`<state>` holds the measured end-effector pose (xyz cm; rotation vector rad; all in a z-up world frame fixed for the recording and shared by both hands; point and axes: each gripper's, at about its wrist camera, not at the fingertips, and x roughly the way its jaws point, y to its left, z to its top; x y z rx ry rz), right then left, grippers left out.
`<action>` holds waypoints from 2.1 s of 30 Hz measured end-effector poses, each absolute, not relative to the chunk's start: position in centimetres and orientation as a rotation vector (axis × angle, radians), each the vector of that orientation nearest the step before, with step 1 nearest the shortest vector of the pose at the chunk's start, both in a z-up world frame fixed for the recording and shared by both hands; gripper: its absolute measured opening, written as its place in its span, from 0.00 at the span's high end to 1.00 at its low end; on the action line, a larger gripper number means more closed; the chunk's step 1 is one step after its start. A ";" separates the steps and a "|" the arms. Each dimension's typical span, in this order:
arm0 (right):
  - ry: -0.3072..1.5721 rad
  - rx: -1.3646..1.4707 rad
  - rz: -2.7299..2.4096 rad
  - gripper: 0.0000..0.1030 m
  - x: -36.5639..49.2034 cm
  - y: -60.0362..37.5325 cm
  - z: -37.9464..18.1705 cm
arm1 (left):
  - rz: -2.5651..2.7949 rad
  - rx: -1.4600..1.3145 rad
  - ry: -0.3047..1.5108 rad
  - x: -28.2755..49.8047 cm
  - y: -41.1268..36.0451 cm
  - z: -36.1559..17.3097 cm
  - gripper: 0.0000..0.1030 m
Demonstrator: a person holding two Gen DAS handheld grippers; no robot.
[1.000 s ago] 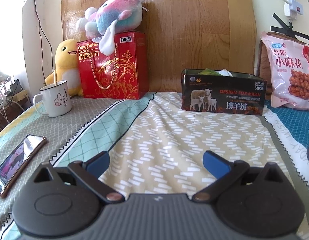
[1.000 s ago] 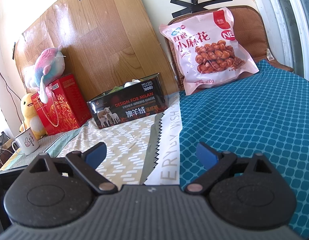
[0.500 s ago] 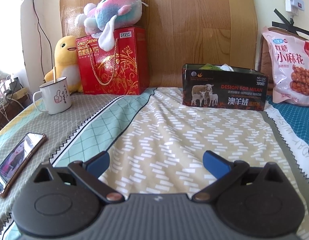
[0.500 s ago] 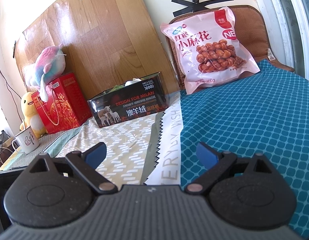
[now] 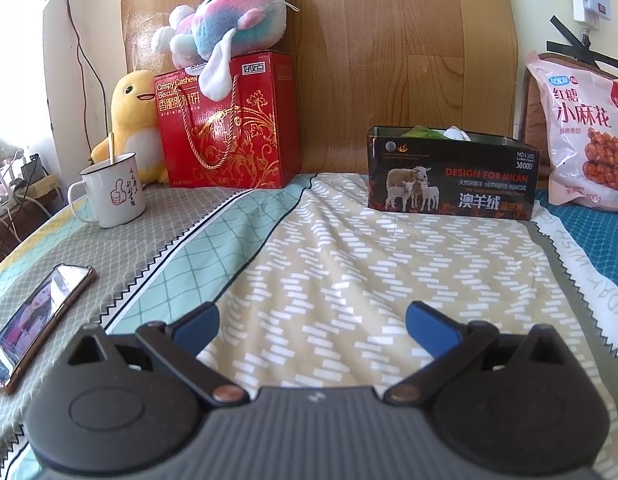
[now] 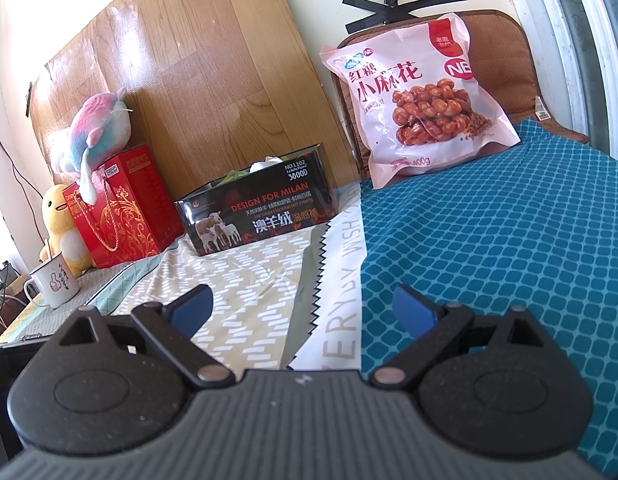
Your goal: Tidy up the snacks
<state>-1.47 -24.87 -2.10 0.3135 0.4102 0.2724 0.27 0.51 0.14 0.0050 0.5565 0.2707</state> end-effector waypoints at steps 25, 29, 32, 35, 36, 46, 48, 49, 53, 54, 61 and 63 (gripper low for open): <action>0.411 0.314 0.275 0.04 -1.5 -25.0 -2.1 | 0.228 -0.022 0.563 0.2 0.8 0.1 0.00; 0.411 0.314 0.275 0.04 -1.5 -25.0 -2.1 | 0.236 -0.019 0.567 0.3 0.8 0.1 0.00; 0.412 0.314 0.275 0.04 -1.5 -24.9 -2.1 | 0.239 -0.016 0.564 0.2 0.7 0.1 0.00; 0.412 0.315 0.275 0.04 -1.5 -25.0 -2.1 | 0.243 -0.019 0.566 0.3 0.7 0.1 0.00; 0.412 0.315 0.275 0.04 -1.5 -25.0 -2.1 | 0.245 -0.018 0.567 0.3 0.7 0.1 0.00; 0.412 0.315 0.276 0.04 -1.4 -25.0 -2.0 | 0.253 -0.002 0.566 0.3 0.5 0.1 0.00; 0.412 0.314 0.276 0.04 -1.4 -25.0 -2.1 | 0.253 0.000 0.566 0.3 0.5 0.1 0.00; 0.412 0.314 0.276 0.04 -1.4 -25.0 -2.0 | 0.252 0.002 0.566 0.3 0.5 0.1 0.00; 0.413 0.314 0.276 0.04 -1.4 -25.0 -2.0 | 0.250 0.017 0.566 0.3 0.3 0.0 0.00; 0.413 0.314 0.276 0.04 -1.4 -25.0 -2.0 | 0.250 0.020 0.566 0.3 0.3 0.0 0.00; 0.413 0.314 0.275 0.04 -1.4 -25.0 -2.1 | 0.253 0.029 0.566 0.3 0.2 0.0 0.00; 0.413 0.314 0.275 0.04 -1.4 -25.0 -2.1 | 0.254 0.030 0.568 0.4 0.2 0.0 0.00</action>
